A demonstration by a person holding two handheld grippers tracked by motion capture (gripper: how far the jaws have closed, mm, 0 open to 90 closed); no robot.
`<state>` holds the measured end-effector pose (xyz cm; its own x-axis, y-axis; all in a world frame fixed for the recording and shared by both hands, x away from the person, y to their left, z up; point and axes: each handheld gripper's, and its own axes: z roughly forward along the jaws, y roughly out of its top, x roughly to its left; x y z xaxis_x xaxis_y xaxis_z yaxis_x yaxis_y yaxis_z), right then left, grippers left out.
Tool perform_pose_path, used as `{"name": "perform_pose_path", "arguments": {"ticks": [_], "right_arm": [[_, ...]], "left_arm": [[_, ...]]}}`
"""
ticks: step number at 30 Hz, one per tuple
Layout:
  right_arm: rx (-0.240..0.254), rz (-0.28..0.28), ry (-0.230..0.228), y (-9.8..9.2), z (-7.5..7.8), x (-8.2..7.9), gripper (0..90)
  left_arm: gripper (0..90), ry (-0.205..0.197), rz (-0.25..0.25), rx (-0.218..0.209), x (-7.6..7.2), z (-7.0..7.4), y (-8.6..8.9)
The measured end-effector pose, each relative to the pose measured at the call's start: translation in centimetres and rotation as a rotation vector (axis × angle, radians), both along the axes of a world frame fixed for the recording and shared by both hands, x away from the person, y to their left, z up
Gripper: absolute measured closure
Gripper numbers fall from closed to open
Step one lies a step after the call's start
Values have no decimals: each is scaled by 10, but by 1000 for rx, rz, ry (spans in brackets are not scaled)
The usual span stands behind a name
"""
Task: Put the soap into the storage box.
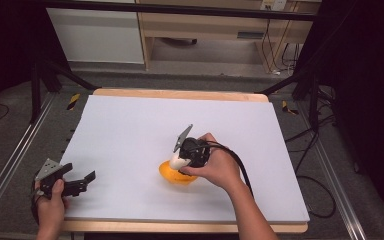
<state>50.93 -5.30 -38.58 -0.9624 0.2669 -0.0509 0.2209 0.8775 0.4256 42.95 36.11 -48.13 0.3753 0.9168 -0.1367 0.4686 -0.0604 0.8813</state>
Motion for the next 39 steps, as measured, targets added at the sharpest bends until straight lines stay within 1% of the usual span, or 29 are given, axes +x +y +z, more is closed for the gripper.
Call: {"name": "perform_pose_path", "arguments": {"ticks": [3,6,9,15,19,22,23,24,25,26,27,28,29,30,31,32,33,34,36,37,38,39], "right_arm": [[0,18,5,5,-2,1,498],[-14,29,14,8,-5,1,498],[-34,43,12,10,-9,2,498],[-31,43,22,11,-12,3,497],[-48,69,25,14,-15,3,497],[-66,58,11,15,-17,3,495],[-66,45,10,15,-18,3,494],[-61,44,23,14,-19,4,465],[-49,49,23,14,-19,4,444],[-49,49,23,14,-19,4,444],[-32,52,33,12,-18,5,427],[-20,43,39,11,-16,5,426],[-11,37,34,10,-13,5,425],[9,24,30,6,-9,5,418],[9,24,30,6,-9,5,418],[33,8,21,1,-6,5,409],[33,8,21,1,-6,5,409],[37,2,9,-2,-5,6,405],[48,-19,5,-8,-2,6,390],[57,-38,-3,-11,-1,6,391],[63,-32,-3,-14,0,7,393],[98,-50,-4,-21,2,7,402]], "left_arm": [[0,1,-2,-1,0,0,0],[0,1,-1,-1,0,0,0],[0,0,-1,0,0,0,0],[0,1,-1,-1,0,0,0],[0,1,-1,-1,0,0,0],[0,0,-1,-1,0,0,0],[0,0,-1,-1,0,0,0],[0,0,-1,-2,0,0,0],[0,0,-1,-2,0,0,0],[0,1,-2,-2,0,0,0],[0,1,-2,-2,0,0,0],[0,0,-2,-2,0,0,0],[0,2,-1,-3,0,0,0],[0,0,-2,-1,0,0,0],[0,1,-2,-2,0,0,0],[0,0,-1,-1,0,0,0],[0,0,-1,-1,0,0,0],[0,1,-1,-1,0,0,0],[0,1,-1,-1,0,0,0],[0,1,-2,-1,0,0,0],[0,1,-2,-1,0,0,0],[0,1,-1,-1,0,0,0]]}}
